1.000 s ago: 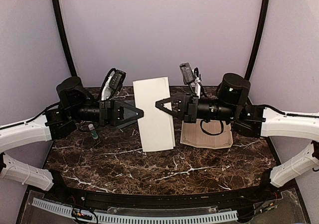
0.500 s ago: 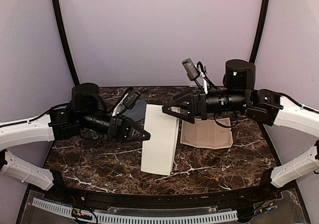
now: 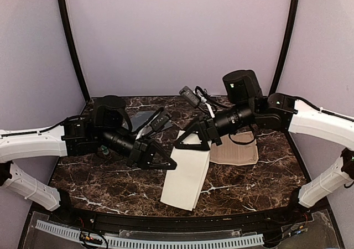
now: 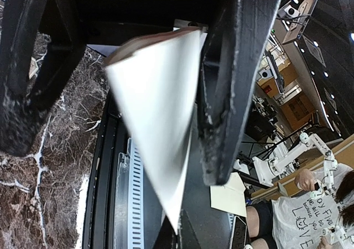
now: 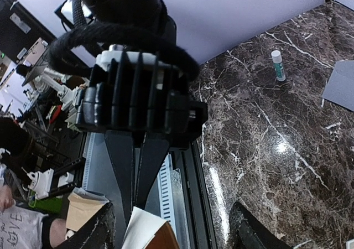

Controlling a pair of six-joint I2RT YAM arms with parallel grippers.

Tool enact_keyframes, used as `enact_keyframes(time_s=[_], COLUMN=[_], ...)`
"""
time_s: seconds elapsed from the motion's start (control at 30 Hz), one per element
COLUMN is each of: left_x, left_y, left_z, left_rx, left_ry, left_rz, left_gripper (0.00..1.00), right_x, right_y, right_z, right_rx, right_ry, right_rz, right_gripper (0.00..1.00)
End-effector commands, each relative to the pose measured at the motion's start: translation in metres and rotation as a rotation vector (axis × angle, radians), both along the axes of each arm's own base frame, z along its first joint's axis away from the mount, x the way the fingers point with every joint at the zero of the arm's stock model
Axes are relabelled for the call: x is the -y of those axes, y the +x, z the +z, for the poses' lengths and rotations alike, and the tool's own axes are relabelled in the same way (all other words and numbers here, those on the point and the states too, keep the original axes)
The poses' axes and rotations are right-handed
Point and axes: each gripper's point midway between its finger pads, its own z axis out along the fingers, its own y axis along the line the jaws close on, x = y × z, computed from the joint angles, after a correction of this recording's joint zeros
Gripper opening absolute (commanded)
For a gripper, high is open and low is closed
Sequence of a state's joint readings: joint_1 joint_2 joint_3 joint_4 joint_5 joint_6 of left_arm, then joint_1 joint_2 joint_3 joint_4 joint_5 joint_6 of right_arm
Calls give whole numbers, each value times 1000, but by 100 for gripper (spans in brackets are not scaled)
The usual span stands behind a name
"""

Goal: Place the letter into the envelope and seal it
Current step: Fold the letter.

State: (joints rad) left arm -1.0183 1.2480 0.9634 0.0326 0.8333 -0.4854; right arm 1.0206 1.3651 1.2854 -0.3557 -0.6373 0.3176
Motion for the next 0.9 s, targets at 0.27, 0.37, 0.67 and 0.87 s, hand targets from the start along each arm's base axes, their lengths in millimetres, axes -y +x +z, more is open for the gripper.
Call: enact_keyframes(time_s=[0.27, 0.37, 0.67, 0.87], left_x=[1, -1, -2, 0], left_y=[-4, -4, -7, -10], left_z=[10, 5, 5, 4], left_rx=[36, 31, 34, 31], left_ry=[-11, 10, 19, 24], left_rz=[-13, -8, -15, -26], left_gripper=[0, 0, 0, 0], right_x=[-2, 2, 13, 5], right_y=[-12, -11, 1, -4], right_z=[27, 32, 36, 24], right_rx=[48, 63, 95, 43], right_ry=[58, 61, 25, 6], right_rz=[60, 49, -9, 47], right_gripper=[63, 70, 82, 70])
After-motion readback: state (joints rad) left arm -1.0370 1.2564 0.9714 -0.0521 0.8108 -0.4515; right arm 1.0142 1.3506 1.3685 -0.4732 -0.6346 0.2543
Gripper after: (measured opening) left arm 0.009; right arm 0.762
